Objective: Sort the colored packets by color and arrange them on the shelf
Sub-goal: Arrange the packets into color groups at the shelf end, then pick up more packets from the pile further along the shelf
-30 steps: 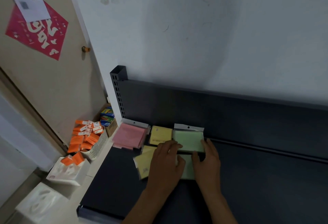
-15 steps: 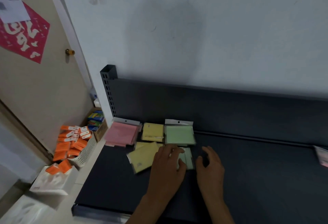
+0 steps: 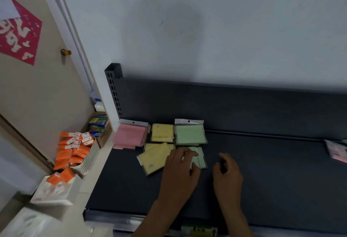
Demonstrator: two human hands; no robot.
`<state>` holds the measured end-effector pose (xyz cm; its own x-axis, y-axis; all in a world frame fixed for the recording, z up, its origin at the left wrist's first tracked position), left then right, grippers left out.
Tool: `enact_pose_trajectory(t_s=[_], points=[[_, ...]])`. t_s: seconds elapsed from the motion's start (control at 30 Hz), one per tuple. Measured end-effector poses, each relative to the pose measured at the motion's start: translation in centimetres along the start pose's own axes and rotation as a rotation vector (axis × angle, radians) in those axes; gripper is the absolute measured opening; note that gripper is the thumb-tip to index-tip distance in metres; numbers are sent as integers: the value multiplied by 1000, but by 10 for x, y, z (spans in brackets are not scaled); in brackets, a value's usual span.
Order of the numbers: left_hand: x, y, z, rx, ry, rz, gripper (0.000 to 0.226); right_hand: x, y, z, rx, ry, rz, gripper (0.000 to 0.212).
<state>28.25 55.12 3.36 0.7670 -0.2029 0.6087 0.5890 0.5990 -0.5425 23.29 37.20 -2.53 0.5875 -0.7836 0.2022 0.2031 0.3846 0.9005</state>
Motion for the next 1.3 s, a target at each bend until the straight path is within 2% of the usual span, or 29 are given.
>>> enact_pose_trajectory(t_s=[0.23, 0.53, 0.97, 1.3], points=[[-1, 10, 0, 26, 20, 32, 26, -4, 7, -7, 10, 3, 41, 38], [-5, -15, -22, 10, 73, 12, 27, 2, -3, 19, -19, 9, 37, 40], [-11, -66, -74, -52, 187, -46, 31, 21, -16, 87, -36, -115, 26, 37], [-12, -138, -126, -73, 294, -145, 31, 46, -42, 156, -84, -199, -13, 36]])
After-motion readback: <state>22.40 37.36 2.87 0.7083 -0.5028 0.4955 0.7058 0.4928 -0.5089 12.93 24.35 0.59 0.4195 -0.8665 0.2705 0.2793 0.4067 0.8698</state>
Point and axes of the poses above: each hand's wrist, its own x-axis towards the middle knuckle, its own z-axis out of the back of the hand, y = z × x, the point moved 10 cm from there along x, towards the middle knuckle, and after that the axes turned 11 degrees about -y, right-handed, at the moved point
